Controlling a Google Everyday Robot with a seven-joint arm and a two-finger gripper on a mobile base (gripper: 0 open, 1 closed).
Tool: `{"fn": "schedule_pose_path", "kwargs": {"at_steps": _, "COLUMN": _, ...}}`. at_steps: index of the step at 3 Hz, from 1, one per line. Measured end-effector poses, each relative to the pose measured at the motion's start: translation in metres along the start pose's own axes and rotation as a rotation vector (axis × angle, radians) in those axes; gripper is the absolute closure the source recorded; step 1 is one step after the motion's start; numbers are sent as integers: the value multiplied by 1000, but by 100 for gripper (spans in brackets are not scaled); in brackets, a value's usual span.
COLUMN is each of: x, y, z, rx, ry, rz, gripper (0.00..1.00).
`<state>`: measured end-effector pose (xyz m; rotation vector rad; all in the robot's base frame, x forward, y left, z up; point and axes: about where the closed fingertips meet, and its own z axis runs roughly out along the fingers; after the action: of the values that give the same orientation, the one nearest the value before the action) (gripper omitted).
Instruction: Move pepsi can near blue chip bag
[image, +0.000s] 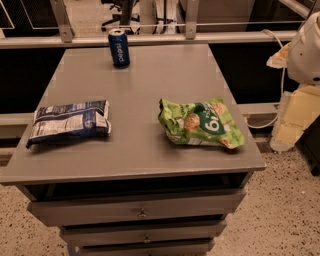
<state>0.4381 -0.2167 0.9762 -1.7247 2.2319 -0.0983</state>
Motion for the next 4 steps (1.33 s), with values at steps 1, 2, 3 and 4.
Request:
{"fn": "schedule_pose_path", "kwargs": {"at_steps": 1, "x": 0, "y": 0, "z": 0, "rx": 0, "ry": 0, "rz": 0, "gripper": 0}}
{"fn": "schedule_pose_path", "kwargs": {"at_steps": 2, "x": -2, "y": -3, "z": -3, "rx": 11, "ry": -28, "rz": 11, "gripper": 0}}
{"fn": "schedule_pose_path", "kwargs": {"at_steps": 3, "x": -10, "y": -26, "z": -6, "rx": 53, "ry": -149, "rz": 47, "gripper": 0}}
{"fn": "schedule_pose_path", "kwargs": {"at_steps": 4, "x": -19, "y": -83, "z": -9, "rx": 160, "ry": -459, "rz": 132, "gripper": 0}}
